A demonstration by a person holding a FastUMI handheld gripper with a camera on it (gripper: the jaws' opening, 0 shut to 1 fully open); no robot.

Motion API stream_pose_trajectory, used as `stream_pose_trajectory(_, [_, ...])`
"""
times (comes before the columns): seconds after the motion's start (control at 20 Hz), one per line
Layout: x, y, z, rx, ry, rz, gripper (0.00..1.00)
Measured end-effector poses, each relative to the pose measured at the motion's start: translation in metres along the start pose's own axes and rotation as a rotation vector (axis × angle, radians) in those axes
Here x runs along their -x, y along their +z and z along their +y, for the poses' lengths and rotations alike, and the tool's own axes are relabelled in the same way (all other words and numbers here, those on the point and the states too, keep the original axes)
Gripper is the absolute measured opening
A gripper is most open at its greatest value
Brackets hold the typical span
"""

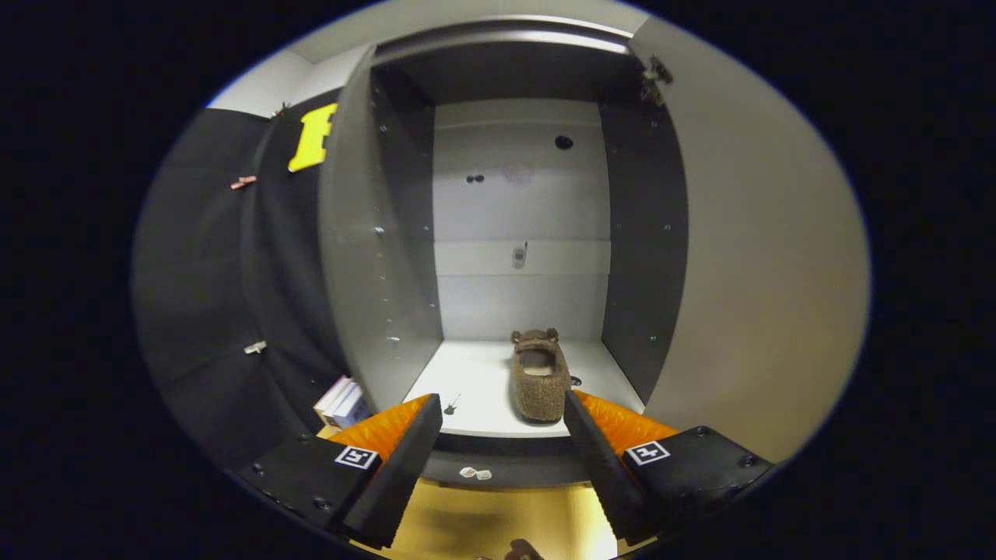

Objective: Open the shoe cabinet door, grab the shoes and put them into the shoe cabinet, then close the shoe cabinet door.

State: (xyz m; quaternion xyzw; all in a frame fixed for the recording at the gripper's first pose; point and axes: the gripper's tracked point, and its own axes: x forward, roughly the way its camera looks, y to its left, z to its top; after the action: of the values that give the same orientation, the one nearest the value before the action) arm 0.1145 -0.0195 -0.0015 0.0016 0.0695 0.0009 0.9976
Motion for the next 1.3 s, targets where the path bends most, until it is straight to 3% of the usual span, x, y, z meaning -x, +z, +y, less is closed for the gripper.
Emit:
stream_pose_trajectory(0.45, [0.195,0.028,0.017,-0.014,0.174,-0.122,0.99])
stream_pose_trajectory(0.7, [0.271,0.026,-0.019,-0.002,0.153,-0.149,0.99])
stream_pose_trajectory(0.95, [0.317,0.021,-0.072,0.015,0.054,-0.182,0.99])
stream_pose_trajectory(1.3, [0.345,0.021,-0.169,-0.002,-0.187,-0.21,0.99])
